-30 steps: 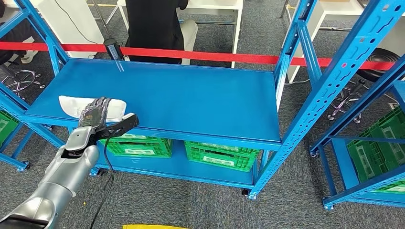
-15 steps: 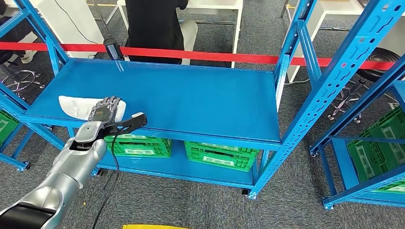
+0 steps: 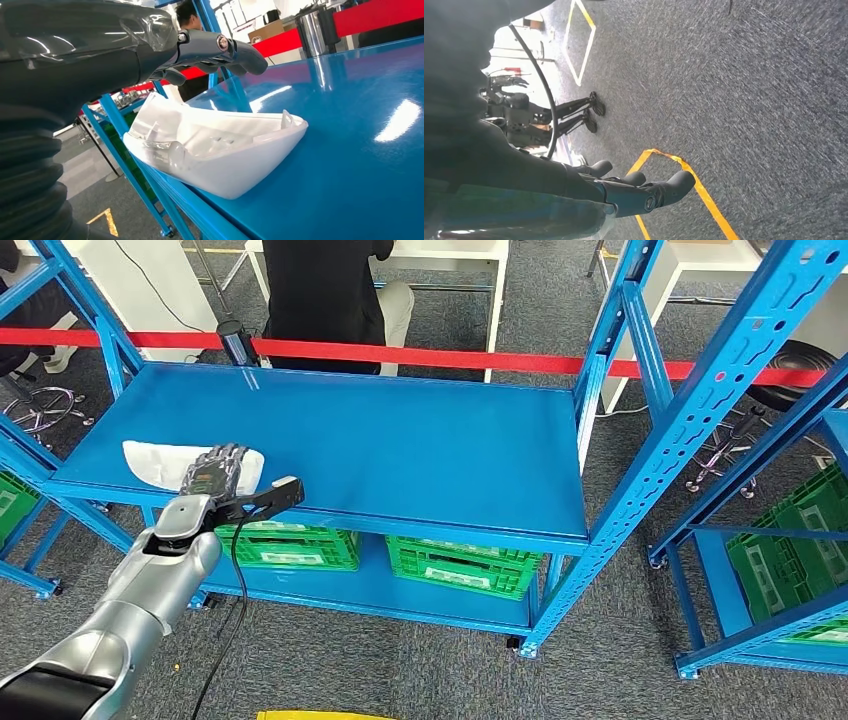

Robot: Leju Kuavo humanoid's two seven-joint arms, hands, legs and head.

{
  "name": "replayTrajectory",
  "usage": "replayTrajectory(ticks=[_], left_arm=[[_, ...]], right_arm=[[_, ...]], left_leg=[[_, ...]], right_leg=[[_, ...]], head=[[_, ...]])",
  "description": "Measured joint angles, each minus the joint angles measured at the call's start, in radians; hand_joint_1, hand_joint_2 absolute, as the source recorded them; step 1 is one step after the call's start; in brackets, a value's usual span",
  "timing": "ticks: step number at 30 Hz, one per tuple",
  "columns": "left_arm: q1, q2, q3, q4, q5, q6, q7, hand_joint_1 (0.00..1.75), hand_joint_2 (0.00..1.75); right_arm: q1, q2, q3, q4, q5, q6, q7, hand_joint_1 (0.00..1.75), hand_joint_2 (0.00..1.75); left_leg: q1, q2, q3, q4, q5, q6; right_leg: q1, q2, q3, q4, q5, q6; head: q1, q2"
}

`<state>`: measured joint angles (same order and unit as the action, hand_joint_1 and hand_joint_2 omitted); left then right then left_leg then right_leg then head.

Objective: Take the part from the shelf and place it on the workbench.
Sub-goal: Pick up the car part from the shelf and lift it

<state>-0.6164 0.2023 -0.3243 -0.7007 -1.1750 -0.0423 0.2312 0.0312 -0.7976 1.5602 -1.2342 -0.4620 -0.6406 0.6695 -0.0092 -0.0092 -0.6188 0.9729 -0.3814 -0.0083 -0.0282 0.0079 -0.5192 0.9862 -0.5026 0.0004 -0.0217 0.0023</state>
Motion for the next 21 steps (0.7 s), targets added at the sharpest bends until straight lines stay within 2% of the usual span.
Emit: replayTrajectory(ticks=[8,20,21], left_arm=[[0.009,0.017,0.0,-0.009,-0.01,0.002,0.057,0.0,1.75],[0.023,0.02,0.002,-0.01,-0.017,-0.008,0.075,0.0,1.75],[0.024,0.02,0.002,-0.011,-0.019,-0.008,0.077,0.41,1.75]], right_arm=[[-0.004,0.004,0.0,0.017,0.008,0.009,0.0,0.0,1.75],[-0.013,0.017,0.0,0.042,-0.005,0.023,0.0,0.0,1.75],[-0.014,0.019,0.0,0.045,-0.003,0.024,0.0,0.0,1.75]], left_leg=[[0.0,0.0,0.0,0.0,0.0,0.0],[0.0,0.0,0.0,0.0,0.0,0.0],[0.0,0.0,0.0,0.0,0.0,0.0]], right_leg=[[0.0,0.0,0.0,0.0,0.0,0.0],[0.0,0.0,0.0,0.0,0.0,0.0],[0.0,0.0,0.0,0.0,0.0,0.0]], head=[[0.0,0.0],[0.0,0.0],[0.0,0.0]])
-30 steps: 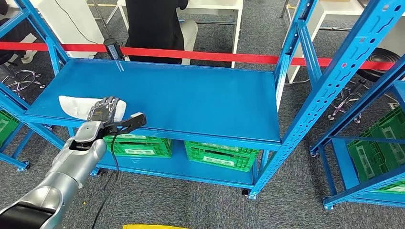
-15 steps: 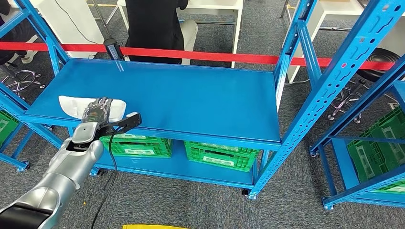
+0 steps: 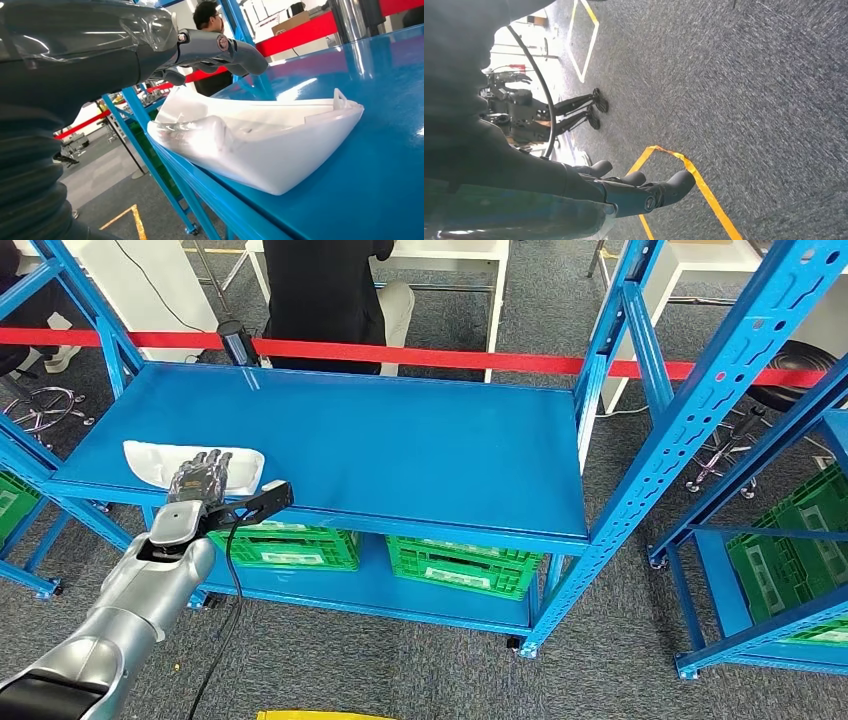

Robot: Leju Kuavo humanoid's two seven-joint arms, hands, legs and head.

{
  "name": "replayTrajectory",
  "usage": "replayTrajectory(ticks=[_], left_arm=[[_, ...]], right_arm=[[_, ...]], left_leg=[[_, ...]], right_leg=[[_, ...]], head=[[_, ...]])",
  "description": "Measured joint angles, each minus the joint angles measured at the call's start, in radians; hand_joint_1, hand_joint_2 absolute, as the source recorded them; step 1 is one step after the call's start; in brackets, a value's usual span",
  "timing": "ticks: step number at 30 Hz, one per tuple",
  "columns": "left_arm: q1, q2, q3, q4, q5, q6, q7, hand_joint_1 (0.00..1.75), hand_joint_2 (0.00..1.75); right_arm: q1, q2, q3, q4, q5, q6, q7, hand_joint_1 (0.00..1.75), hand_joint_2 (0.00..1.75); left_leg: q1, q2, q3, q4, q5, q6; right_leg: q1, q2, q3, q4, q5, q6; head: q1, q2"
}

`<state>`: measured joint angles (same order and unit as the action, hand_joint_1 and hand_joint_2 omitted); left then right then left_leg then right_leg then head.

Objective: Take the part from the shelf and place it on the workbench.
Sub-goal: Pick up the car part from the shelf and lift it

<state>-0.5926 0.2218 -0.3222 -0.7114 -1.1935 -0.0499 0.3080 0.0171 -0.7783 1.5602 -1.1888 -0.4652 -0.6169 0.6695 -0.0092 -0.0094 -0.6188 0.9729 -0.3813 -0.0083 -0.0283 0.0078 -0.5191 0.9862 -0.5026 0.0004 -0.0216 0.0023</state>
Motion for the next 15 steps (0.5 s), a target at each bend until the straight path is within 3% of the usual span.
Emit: replayTrajectory(ticks=[3,15], left_arm=[[0.007,0.0,0.003,-0.005,-0.001,0.0,0.003,1.71,1.75],[0.036,0.003,0.011,-0.03,-0.003,-0.012,0.004,1.75,1.75]], right_arm=[[-0.002,0.005,0.0,0.009,0.009,0.004,0.0,0.0,1.75],[-0.008,0.007,0.0,0.02,0.015,0.014,0.0,0.0,1.75]], left_leg=[[0.0,0.0,0.0,0.0,0.0,0.0],[0.0,0.0,0.0,0.0,0.0,0.0]], right_leg=[[0.0,0.0,0.0,0.0,0.0,0.0],[0.0,0.0,0.0,0.0,0.0,0.0]], head=[[0.0,0.0],[0.0,0.0]])
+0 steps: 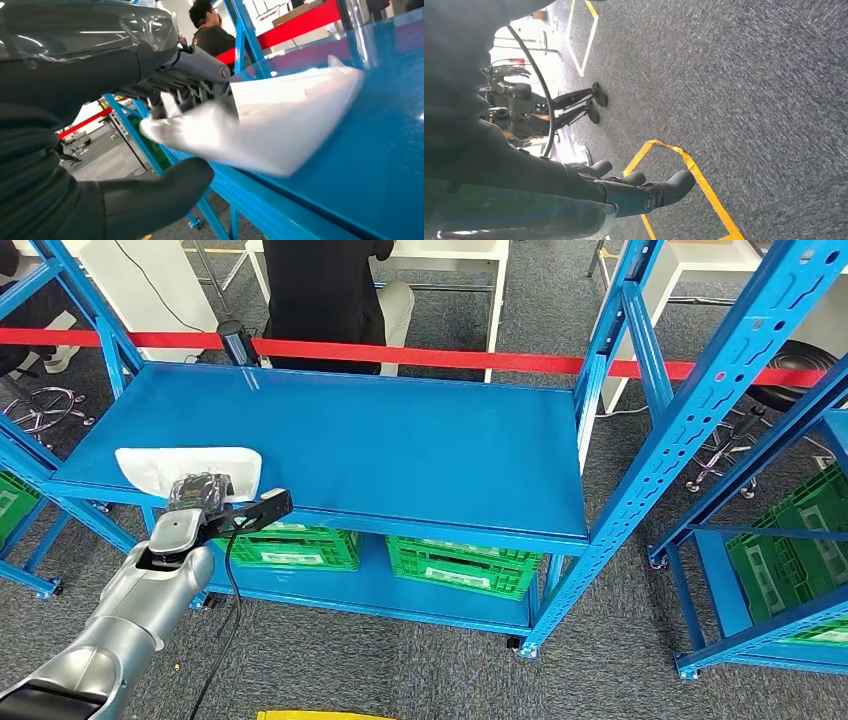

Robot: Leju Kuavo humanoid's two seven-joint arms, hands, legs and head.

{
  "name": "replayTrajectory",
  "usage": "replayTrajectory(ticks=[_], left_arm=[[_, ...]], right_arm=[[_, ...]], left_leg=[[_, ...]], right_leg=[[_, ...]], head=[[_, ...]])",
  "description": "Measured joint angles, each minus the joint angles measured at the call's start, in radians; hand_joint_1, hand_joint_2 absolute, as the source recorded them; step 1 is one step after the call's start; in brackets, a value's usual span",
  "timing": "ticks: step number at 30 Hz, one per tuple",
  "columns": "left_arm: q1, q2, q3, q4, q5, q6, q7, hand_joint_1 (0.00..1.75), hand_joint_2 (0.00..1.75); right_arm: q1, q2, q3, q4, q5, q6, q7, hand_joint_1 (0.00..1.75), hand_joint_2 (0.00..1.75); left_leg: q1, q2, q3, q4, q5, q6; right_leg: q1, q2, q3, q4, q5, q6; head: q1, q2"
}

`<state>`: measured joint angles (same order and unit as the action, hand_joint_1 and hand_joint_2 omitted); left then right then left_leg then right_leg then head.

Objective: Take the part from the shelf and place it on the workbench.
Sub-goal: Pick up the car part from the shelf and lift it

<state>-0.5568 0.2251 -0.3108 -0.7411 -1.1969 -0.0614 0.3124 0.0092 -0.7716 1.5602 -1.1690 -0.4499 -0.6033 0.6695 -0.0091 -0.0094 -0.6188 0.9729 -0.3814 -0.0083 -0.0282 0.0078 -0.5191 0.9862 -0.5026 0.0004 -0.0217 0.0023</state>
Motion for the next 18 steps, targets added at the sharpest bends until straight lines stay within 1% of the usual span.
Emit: replayTrajectory(ticks=[5,11,18], left_arm=[[-0.003,-0.003,0.001,-0.02,-0.012,-0.015,0.0,1.75,1.75],[-0.021,-0.016,-0.001,-0.019,-0.021,-0.022,-0.014,1.75,1.75],[-0.023,-0.026,-0.003,-0.016,-0.022,-0.021,-0.017,1.75,1.75]], right_arm=[[0.006,-0.005,0.0,-0.007,-0.016,-0.013,0.0,0.0,1.75],[0.024,-0.031,0.0,-0.054,-0.035,-0.057,0.0,0.0,1.75],[0.031,-0.045,0.001,-0.08,-0.038,-0.062,0.0,0.0,1.75]], left_leg=[[0.0,0.0,0.0,0.0,0.0,0.0],[0.0,0.0,0.001,0.0,0.0,0.0],[0.0,0.0,0.001,0.0,0.0,0.0]], right_leg=[[0.0,0.0,0.0,0.0,0.0,0.0],[0.0,0.0,0.0,0.0,0.0,0.0],[0.0,0.0,0.0,0.0,0.0,0.0]], head=[[0.0,0.0],[0.0,0.0],[0.0,0.0]])
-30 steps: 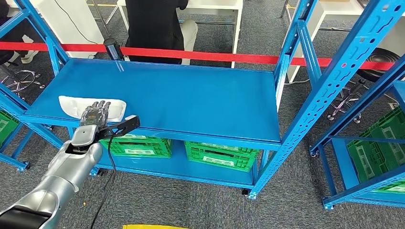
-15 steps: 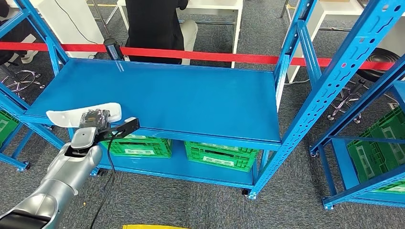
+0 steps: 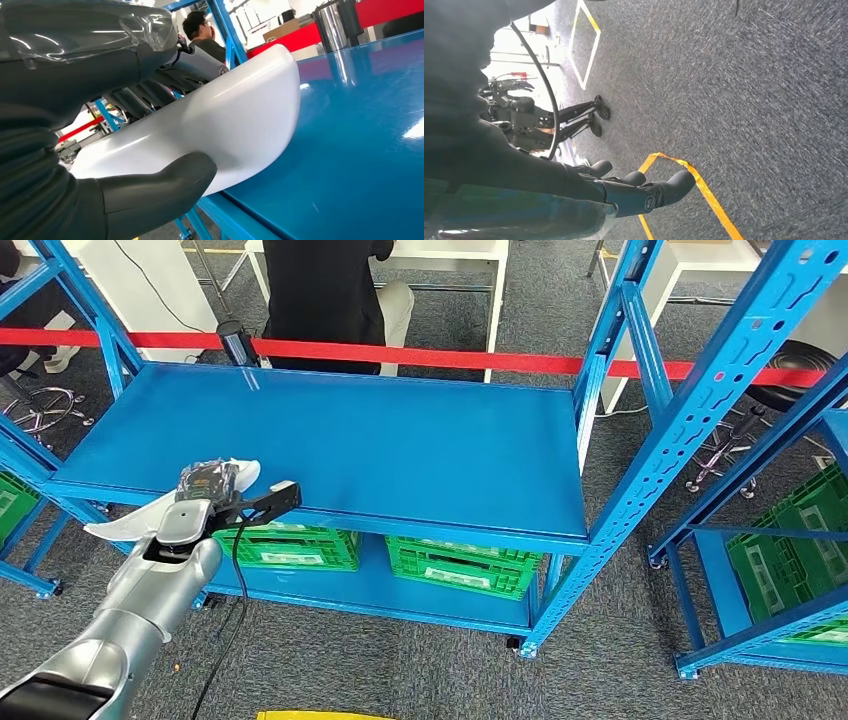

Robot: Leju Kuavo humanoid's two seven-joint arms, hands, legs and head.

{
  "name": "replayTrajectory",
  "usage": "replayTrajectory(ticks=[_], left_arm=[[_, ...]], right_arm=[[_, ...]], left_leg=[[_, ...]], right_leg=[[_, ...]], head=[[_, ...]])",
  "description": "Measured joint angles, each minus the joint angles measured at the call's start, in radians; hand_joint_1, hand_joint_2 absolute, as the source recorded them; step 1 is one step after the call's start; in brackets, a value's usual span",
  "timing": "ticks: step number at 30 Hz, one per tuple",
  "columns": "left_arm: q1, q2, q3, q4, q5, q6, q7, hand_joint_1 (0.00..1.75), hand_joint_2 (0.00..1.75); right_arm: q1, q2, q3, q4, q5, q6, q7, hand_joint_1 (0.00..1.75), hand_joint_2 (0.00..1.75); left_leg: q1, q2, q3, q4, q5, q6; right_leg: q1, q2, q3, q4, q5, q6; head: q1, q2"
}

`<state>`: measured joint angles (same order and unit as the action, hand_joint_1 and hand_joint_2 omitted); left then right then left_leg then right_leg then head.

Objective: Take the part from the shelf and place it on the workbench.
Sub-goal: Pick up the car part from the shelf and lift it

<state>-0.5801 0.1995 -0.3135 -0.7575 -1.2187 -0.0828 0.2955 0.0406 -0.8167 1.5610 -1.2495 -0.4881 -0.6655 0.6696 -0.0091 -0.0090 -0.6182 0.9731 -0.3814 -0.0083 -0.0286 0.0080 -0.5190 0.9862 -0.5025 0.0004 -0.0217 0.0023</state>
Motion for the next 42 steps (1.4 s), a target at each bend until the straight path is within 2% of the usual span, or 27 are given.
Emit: replayTrajectory(ticks=[4,8,11,15,18,23,28,32,37,42], left_arm=[[0.0,-0.004,-0.002,0.0,-0.005,0.019,-0.021,1.75,1.75],[0.011,-0.022,-0.007,-0.024,0.004,0.088,-0.068,1.75,1.75],[0.039,-0.038,-0.011,-0.111,0.065,0.142,-0.109,1.75,1.75],[0.093,-0.043,-0.017,-0.314,0.265,0.18,-0.167,1.75,1.75],[0.128,-0.041,-0.021,-0.451,0.401,0.216,-0.214,1.75,1.75],[0.163,-0.039,-0.024,-0.595,0.498,0.257,-0.278,1.75,1.75],[0.188,-0.044,-0.025,-0.707,0.611,0.299,-0.348,1.75,1.75],[0.214,-0.049,-0.025,-0.763,0.698,0.301,-0.398,1.75,1.75],[0.297,-0.07,-0.021,-0.821,0.964,0.238,-0.488,1.75,1.75],[0.361,-0.087,-0.017,-0.855,1.048,0.206,-0.512,1.75,1.75]], right_arm=[[0.002,-0.005,0.0,-0.011,-0.005,-0.005,0.0,0.0,1.75],[0.005,-0.008,0.0,-0.029,-0.011,-0.021,0.0,0.0,1.75],[0.004,-0.006,0.0,-0.039,-0.019,-0.026,0.0,0.0,1.75],[-0.002,0.02,0.0,-0.032,-0.074,-0.013,-0.028,0.0,1.75],[-0.012,0.063,0.0,0.021,-0.165,0.036,-0.111,0.0,1.75],[-0.022,0.137,-0.001,0.133,-0.26,0.111,-0.216,0.0,1.75],[-0.034,0.247,-0.009,0.329,-0.349,0.228,-0.338,0.0,1.75],[-0.047,0.337,-0.023,0.485,-0.388,0.299,-0.395,0.0,1.75],[-0.058,0.442,-0.045,0.659,-0.431,0.361,-0.445,0.0,1.75],[-0.063,0.503,-0.057,0.76,-0.437,0.377,-0.455,0.0,1.75]], left_leg=[[0.0,0.0,0.0,0.0,0.0,0.0],[0.0,-0.001,0.0,0.0,0.0,0.0],[0.0,0.0,-0.001,0.0,0.0,0.0],[0.0,0.001,-0.001,0.0,0.0,0.0],[0.0,0.0,-0.001,0.0,0.0,0.0],[0.001,0.0,0.0,0.0,0.0,0.0],[0.001,0.001,-0.001,0.0,0.0,0.0],[0.001,0.001,-0.001,0.0,0.0,0.0],[0.001,0.001,-0.001,0.0,0.0,0.0],[0.001,0.0,-0.001,0.0,-0.001,0.0]], right_leg=[[0.0,0.0,0.0,0.0,0.0,0.0],[0.0,0.0,0.0,0.0,0.0,0.0],[0.0,0.0,0.0,0.0,0.0,0.0],[0.0,0.001,0.0,0.0,0.0,0.0],[0.0,0.001,0.0,0.0,0.0,0.0],[0.001,0.001,0.0,0.0,0.0,0.0],[0.002,0.001,0.0,0.0,0.0,0.0],[0.002,0.001,0.0,0.0,0.0,0.0],[0.002,0.001,0.0,0.0,0.0,0.0],[0.001,0.0,0.0,0.0,0.0,0.0]], head=[[0.0,0.0],[0.0,0.0],[0.0,0.0],[0.0,0.0],[0.0,0.0],[0.0,0.0],[0.0,0.0],[0.0,0.0],[0.0,0.0],[0.0,0.0]])
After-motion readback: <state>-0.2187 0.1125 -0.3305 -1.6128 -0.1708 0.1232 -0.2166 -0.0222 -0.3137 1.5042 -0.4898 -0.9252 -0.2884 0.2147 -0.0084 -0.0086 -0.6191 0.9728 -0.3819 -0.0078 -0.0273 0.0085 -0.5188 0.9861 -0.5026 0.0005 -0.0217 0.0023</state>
